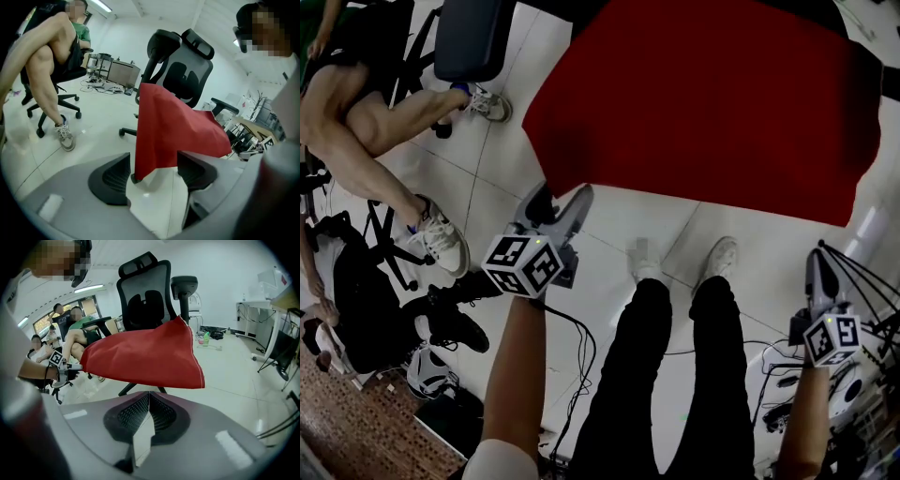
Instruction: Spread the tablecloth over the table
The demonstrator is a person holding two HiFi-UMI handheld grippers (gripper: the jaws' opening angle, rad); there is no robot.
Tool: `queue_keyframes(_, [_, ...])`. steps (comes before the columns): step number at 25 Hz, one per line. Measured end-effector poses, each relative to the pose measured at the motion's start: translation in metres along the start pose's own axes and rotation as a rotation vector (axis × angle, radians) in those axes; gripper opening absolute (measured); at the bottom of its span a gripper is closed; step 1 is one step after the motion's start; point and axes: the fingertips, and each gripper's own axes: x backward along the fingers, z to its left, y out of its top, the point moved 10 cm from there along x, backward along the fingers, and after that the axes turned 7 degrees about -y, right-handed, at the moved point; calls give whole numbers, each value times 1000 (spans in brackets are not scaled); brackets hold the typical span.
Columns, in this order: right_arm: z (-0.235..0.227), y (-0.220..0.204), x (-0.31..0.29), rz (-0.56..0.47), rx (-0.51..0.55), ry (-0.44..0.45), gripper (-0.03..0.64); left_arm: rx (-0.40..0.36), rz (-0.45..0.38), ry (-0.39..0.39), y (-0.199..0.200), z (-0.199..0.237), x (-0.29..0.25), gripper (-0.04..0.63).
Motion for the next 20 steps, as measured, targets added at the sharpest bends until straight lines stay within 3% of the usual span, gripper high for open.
queue_keyframes(2, [-5,-3,-1,-4,-15,-22,12,5,-9,-2,8,-3,1,298])
queue_keyframes(5, [-23,-6,-7,-9,-82,-86,15,-47,0,107,17,-6,11,54])
queue_keyframes(6, [-33,-6,-7,-10,-103,-109,35,-67,2,144,16,-9,12,20])
queue_keyframes(9, [-67,-2,-13,-30,-157,-130,164,-100,0,223,13,-22,11,17])
queue_keyframes(12, [-89,2,-29,-39,-229,-83,292,-129,-5,277,14,-31,12,17])
queue_keyframes(14, [-95,4,-44,-28,-240,-33,312,-147,-10,297,14,-36,12,17])
queue_keyframes(16, [-95,6,-58,-21,-274,78,337,-141,-15,305,14,-40,10,17])
queue_keyframes(18, [-94,8,-72,-32,-359,212,362,-131,-16,307,13,-40,7,17])
queue_keyframes(20, [-95,7,-80,-43,-433,282,359,-129,-13,308,11,-40,6,17])
